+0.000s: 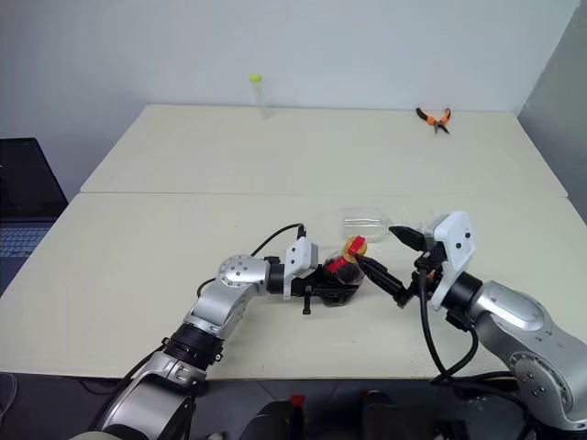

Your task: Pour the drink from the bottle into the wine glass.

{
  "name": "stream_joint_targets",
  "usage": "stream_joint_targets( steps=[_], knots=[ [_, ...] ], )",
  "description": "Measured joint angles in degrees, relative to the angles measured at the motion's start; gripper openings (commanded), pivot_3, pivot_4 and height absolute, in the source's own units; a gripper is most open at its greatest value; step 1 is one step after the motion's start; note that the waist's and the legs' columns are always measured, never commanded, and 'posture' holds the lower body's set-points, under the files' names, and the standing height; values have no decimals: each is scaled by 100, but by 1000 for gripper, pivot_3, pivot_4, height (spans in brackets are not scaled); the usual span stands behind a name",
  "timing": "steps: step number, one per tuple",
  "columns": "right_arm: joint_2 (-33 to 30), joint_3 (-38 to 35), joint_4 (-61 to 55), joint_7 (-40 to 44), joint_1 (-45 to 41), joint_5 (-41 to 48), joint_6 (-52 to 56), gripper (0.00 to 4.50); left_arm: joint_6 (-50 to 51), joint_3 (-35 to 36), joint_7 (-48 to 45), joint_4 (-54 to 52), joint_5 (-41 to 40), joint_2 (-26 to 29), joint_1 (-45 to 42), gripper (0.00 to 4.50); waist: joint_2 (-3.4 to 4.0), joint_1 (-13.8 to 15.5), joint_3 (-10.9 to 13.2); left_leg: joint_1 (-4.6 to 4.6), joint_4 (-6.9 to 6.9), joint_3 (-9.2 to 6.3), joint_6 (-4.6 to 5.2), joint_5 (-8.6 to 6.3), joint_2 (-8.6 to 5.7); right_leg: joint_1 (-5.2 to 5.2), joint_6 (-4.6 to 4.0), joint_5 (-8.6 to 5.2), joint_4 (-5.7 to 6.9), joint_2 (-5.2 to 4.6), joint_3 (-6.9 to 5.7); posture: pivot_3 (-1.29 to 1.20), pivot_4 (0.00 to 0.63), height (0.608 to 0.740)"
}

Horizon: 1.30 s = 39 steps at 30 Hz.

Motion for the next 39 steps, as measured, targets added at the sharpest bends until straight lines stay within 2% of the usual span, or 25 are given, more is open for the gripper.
stream_joint_targets(
  steps=[7, 10, 17, 26, 30, 36, 37, 39],
  knots=[
    [-283, -264, -184, 85, 110, 728, 211, 4500, 0, 0, -2, 0, 0, 3, 0, 899, 0, -2, 0, 1, 0, 0, 0, 0, 2, 1, 0, 0, 0, 0, 0, 0, 150, 740],
    [-201, -148, -198, -186, -259, 977, 280, 4500, -1, -1, -2, 1, 2, -2, 0, 898, 0, -9, 0, 2, 0, 0, 0, 0, 1, 1, 0, 0, 0, 0, 0, 0, 150, 740],
    [209, 550, -143, -746, -636, 717, 325, 4500, -3, -5, -2, 1, 2, -14, 1, 898, 0, -1, 0, -1, 1, -1, 0, 0, -1, 1, 0, 0, -2, -2, 0, 0, 150, 740],
    [338, 601, 50, -771, -621, 425, 256, 4500, -3, -5, -2, 1, 2, -5, 1, 898, 0, -1, 0, 0, 1, -2, 0, 0, 0, 0, 0, 0, -1, -1, 0, 0, 150, 740],
    [381, 642, 55, -754, -608, 356, 237, 3648, -3, -5, -2, 1, 2, -5, 1, 898, 0, -1, 0, 0, 1, -2, 0, 0, 0, 0, 0, 0, -1, -1, 0, 0, 150, 740],
    [433, 701, 50, -665, -601, 303, 228, 1462, -2, -5, 4, 2, 2, -8, 1, 898, 0, -1, 0, 0, 1, -2, 0, 0, 0, 0, 0, 0, -1, -1, -1, 0, 150, 740],
    [458, 701, 51, -666, -601, 305, 225, 1257, -2, -4, 6, 1, 2, -8, 1, 898, 0, -1, 0, 0, 1, -3, 0, 0, 0, 0, 0, 0, -1, -1, 0, 0, 150, 740],
    [569, 681, 72, -699, -599, 356, 233, 1260, -2, 9, 9, 2, -2, -10, 1, 897, 0, 0, 0, 0, 1, -3, 0, 0, 0, 0, 0, 0, -1, -1, 0, 0, 150, 740]
  ],
)
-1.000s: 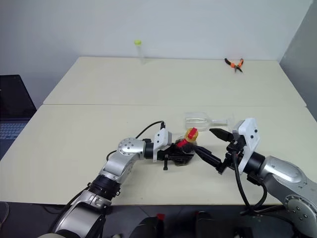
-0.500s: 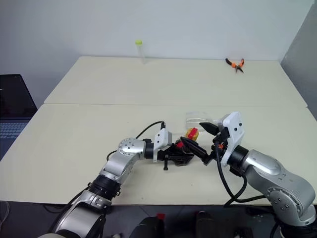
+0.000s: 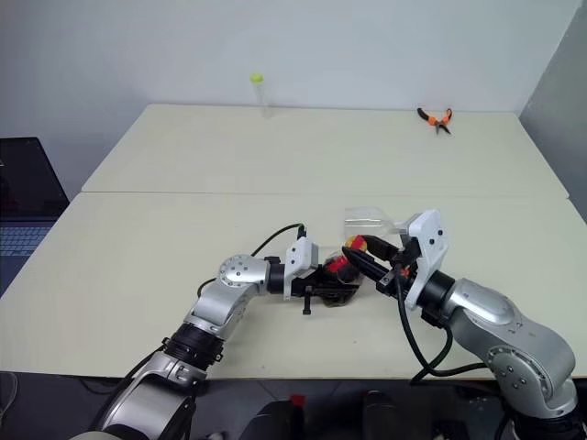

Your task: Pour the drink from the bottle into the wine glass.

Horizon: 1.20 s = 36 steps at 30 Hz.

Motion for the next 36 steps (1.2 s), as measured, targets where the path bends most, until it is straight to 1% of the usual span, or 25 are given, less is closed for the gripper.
stream_joint_targets(
  steps=[3, 6, 10, 13, 16, 17, 19, 20, 22, 24, 25, 27, 33, 36],
  knots=[
    [171, -79, 80, -123, 2, 209, 28, 1260, 0, 14, 15, 0, -11, -16, -1, 896, 0, 0, 0, 0, 0, 0, 0, 0, 0, 0, 0, 0, 0, 0, 0, 0, 150, 740],
    [462, -246, 163, -369, 13, 687, 62, 1260, -18, 59, 39, -2, -37, -43, -13, 876, 1, -1, 0, 0, 0, -1, 0, 0, 1, 0, 0, 0, 1, -1, 2, 0, 150, 740],
    [646, -554, 182, -649, -16, 1250, -31, 1240, -24, -3, 12, 2, 19, -40, 26, 863, 1, -1, -1, -1, -1, -1, 0, 0, 0, 0, 0, 0, 0, 0, 2, 0, 150, 740],
    [662, -590, 179, -814, -16, 1536, -44, 1239, -24, -8, 5, 2, 33, -47, 25, 847, 1, -3, -1, 0, -1, 0, 0, 0, 0, 0, 0, 0, 0, 0, 1, 0, 150, 740],
    [563, -603, 169, -910, 17, 1617, -64, 1239, -24, -8, 4, 2, 40, -51, 25, 847, 1, -3, -1, 0, -1, 0, 0, 0, 0, 0, 0, 0, 0, 0, 0, 0, 150, 740],
    [371, -600, 131, -860, 65, 1475, -80, 1239, -24, -10, 5, 2, 43, -62, 25, 847, 2, -2, -1, -1, 0, 1, 0, 0, -2, 0, 0, 0, 0, -1, 1, 0, 150, 740],
    [-353, -635, 57, -594, 385, 823, -196, 1239, -25, -11, 2, 2, 48, -75, 28, 847, 1, 19, -1, -4, 1, 1, 1, 0, -6, 1, 4, -2, -4, -1, -3, 0, 150, 740],
    [-582, -714, 63, -455, 598, 576, -255, 1239, -27, -9, 2, 2, 47, -72, 29, 847, 0, 29, -1, -4, 1, 2, 1, 0, -6, 2, 6, -3, -5, -2, -4, 0, 150, 740],
    [-771, -944, 120, -175, 1051, 203, -402, 1239, -27, 9, -5, 0, 39, -60, 34, 847, -1, 17, -2, -2, -1, 5, 1, 0, -3, 3, 6, -4, -3, 0, 0, 0, 150, 740],
    [-1126, -1032, 163, 204, 1680, -207, -578, 1239, -2, 13, -27, -11, -36, -88, 57, 847, 3, 15, -5, 1, -3, 7, 1, -1, -2, 4, 7, -4, -2, 0, 1, 0, 150, 740],
    [-1131, -1068, 265, 321, 1980, -469, -738, 1238, 31, 14, -54, -26, -86, -101, 87, 847, -3, 16, -5, 0, -3, 6, 1, -1, 0, 4, 6, -4, -2, 2, 0, 0, 150, 740],
    [-933, -1106, 672, 346, 2275, -881, -980, 1238, 110, 15, -150, -140, -232, -110, 163, 847, -2, -5, -5, 7, -2, 14, 1, -1, 0, 5, 6, -4, 4, 2, 9, 0, 150, 740],
    [-498, -1003, 1709, 276, 2144, -2112, -1818, 1238, 306, 7, -304, -502, -480, -152, 156, 847, 2, -4, -8, 13, -3, 21, 0, 0, 1, 6, 6, -4, 5, 6, 13, 0, 150, 740],
    [-367, -999, 2097, 345, 2145, -2371, -2000, 1238, 378, 7, -338, -548, -480, -140, 154, 847, 3, 0, -8, 11, -3, 22, 0, 0, 0, 5, 6, -4, 3, 3, 15, 0, 150, 740]
  ],
)
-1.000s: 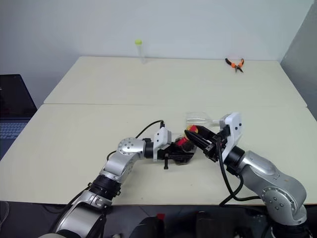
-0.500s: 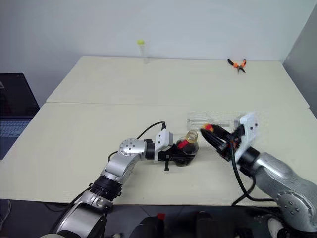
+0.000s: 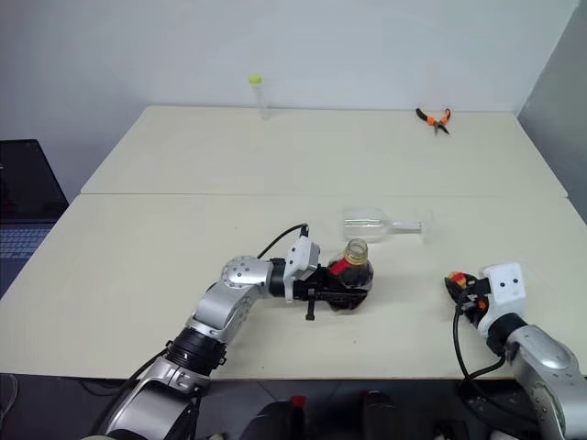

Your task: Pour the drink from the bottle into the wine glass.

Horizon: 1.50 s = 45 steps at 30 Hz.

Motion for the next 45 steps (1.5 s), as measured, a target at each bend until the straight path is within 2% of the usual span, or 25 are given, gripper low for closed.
stream_joint_targets(
  steps=[4, 13, 14, 19, 23, 29, 35, 41, 45],
  knots=[
    [14, -1, 335, 324, 11, -166, -173, 1238, 1, 2, -3, -2, 0, -4, 0, 847, 0, 0, 0, 1, 0, -2, 0, 0, 1, 0, 0, 0, 0, 0, -3, 0, 150, 740],
    [102, -59, 561, 938, 6, 63, -53, 4292, 4, 6, 51, -4, 1, 12, -1, 847, 0, -4, -1, 6, 2, -3, 1, 0, 1, 7, 0, 0, 0, 0, -2, 0, 150, 740],
    [89, -56, 555, 975, 1, 62, -33, 4500, 3, 6, 69, -4, 1, 16, -1, 847, 0, -4, -1, 8, 2, -4, 0, 0, 1, 10, 0, 0, 0, 0, -3, 0, 150, 740],
    [-29, -44, 620, 926, -5, -261, -106, 4500, -4, 29, 192, -4, 4, 24, 0, 847, 0, 9, -1, 13, 4, -9, 0, 0, -1, 23, 0, 0, -5, -3, -8, 0, 150, 740],
    [17, -185, 532, 872, 138, -400, -264, 4500, -28, 340, 588, -3, 6, 48, 21, 847, 0, 27, 0, 11, 4, -11, 0, 0, -1, 21, 0, 0, -5, -5, -8, 0, 150, 740],
    [-23, -135, -673, 1088, -51, 3, -40, 4500, -46, 1023, 1529, -9, 10, 61, 156, 847, 3, -22, -1, 13, 0, -15, 0, 0, 6, 16, 0, 0, -2, -1, -7, 0, 150, 740],
    [-293, 594, -1872, 1294, -1135, 786, 814, 4500, -163, 2077, 2870, 229, 33, 120, 373, 847, -3, 12, 1, 3, 5, -25, -1, 1, 0, 12, 0, 0, -7, -6, -13, 0, 150, 740],
    [115, 1440, -1430, 1119, -2425, 672, 1155, 4500, -584, 2713, 3691, 1385, 96, 222, 284, 846, -10, 34, 2, -6, 7, -26, -4, 2, -5, -2, -1, 1, -3, -10, -21, 0, 150, 740],
    [366, 2093, -1062, 1117, -3025, 227, 1105, 4500, -1095, 2908, 3900, 2379, 134, 229, -269, 845, -14, 60, 0, -9, 8, -26, -7, 4, -6, -6, -1, 2, -4, -11, -24, 0, 150, 740]
  ],
)
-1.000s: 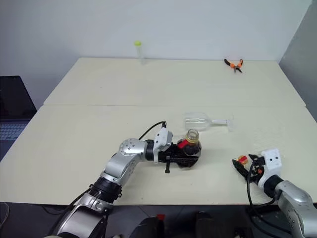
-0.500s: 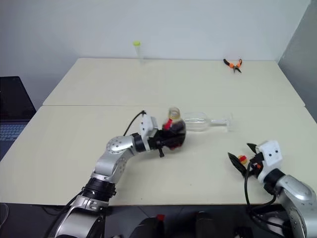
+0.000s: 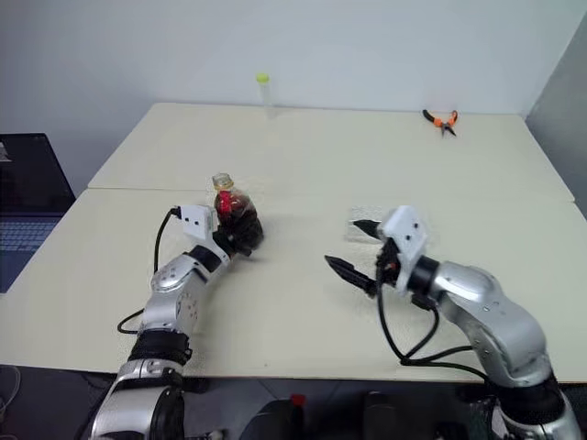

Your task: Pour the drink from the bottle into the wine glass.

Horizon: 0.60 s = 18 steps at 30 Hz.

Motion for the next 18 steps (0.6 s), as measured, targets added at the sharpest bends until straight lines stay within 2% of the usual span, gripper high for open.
stream_joint_targets(
  steps=[6, 12, 18],
  knots=[
    [305, 538, 411, 122, -319, -440, -235, 4500, -958, 82, 419, 1691, 276, 152, -876, 845, -2, -22, 0, -3, -3, 3, -17, 10, -1, -6, 0, 0, 0, 0, 1, 0, 150, 740],
    [318, 591, 414, 248, -325, -614, -267, 4500, -1636, 51, 715, 2549, 564, 267, -1190, 845, -2, -50, 0, -3, -4, 3, -17, 9, -2, -8, 0, 1, 2, -1, 3, 0, 150, 740],
    [321, 617, 413, 339, -270, -678, -267, 4500, -1812, 72, 783, 2700, 555, 247, -1174, 2860, -3, -59, -1, 0, -4, 1, -15, 9, 0, -8, -1, 1, 7, 1, 3, 0, 150, 740]
  ],
)
